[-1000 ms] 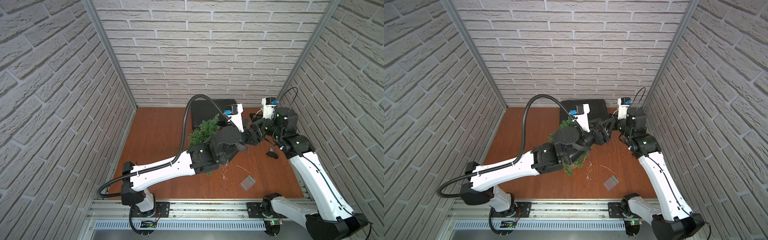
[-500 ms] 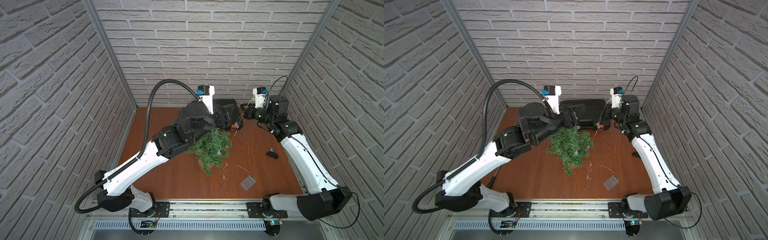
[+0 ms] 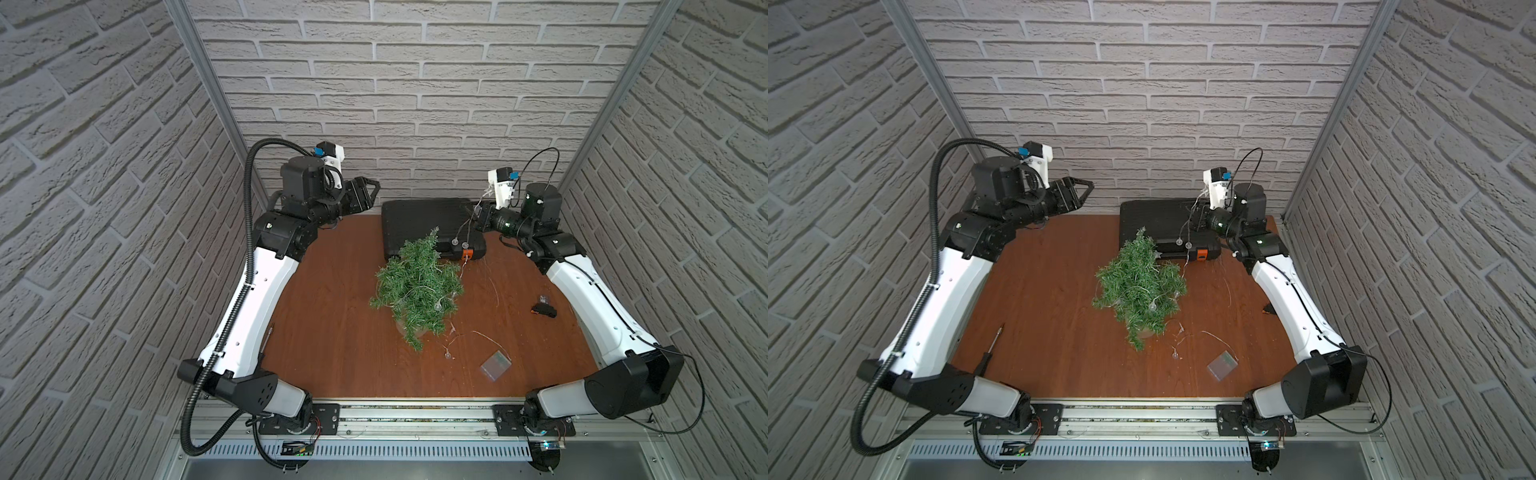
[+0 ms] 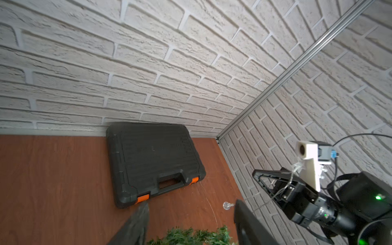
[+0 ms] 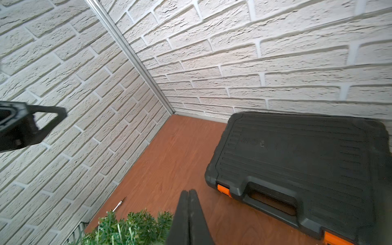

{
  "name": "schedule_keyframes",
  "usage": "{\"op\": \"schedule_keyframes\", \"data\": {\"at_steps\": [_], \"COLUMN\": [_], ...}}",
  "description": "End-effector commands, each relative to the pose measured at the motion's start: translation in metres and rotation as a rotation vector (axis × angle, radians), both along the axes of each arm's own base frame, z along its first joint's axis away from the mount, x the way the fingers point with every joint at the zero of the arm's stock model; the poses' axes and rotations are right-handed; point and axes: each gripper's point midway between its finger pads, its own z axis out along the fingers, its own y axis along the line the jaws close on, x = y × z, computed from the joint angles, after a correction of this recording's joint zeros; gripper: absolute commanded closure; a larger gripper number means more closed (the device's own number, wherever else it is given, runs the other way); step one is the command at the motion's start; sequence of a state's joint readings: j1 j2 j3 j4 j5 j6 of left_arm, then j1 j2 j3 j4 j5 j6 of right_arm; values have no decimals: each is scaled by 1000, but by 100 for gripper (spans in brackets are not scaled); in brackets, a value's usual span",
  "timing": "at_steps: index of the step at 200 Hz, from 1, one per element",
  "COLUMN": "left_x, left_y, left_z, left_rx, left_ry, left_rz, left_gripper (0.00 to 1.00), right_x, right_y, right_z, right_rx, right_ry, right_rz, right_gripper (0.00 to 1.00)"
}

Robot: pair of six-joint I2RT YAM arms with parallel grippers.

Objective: Wrap string light around the christmas tree
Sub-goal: Wrap the light string around the Christmas tree.

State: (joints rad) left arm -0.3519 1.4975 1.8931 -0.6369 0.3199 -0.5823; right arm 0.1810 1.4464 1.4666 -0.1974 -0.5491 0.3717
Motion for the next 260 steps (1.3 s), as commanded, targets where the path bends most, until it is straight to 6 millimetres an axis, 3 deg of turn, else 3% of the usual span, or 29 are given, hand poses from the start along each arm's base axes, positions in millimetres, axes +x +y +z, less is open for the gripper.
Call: {"op": "schedule_keyframes", "data": {"at_steps": [1, 59, 97, 125, 163, 192, 260], "left_x": [-3, 24, 10, -6, -10, -12, -12], "left_y": [-36, -84, -106, -120, -125, -131, -140], "left_z": [-10, -45, -42, -50, -70, -61, -61], "left_rx": [22, -52, -134, -140, -86, -85, -87], "left_ry": [-44, -43, -87, -122, -129, -182, -215], "left_rz": [-258, -505, -661, -719, -728, -749, -767], "left_gripper": [36, 34, 30, 25, 24, 24, 28], "right_x": [-4, 2, 8, 11, 9, 8, 7], "right_y": [17, 55, 62, 63, 66, 73, 81], "right_z": [32, 35, 38, 43, 55, 56, 59], "right_rx": [40, 59, 64, 70, 105, 110, 119], "right_ry": [-114, -131, -140, -149, -161, -154, -141], "right_rz": [65, 116, 92, 71, 82, 101, 110], "right_gripper": [97, 97, 97, 97, 97, 97, 97]}}
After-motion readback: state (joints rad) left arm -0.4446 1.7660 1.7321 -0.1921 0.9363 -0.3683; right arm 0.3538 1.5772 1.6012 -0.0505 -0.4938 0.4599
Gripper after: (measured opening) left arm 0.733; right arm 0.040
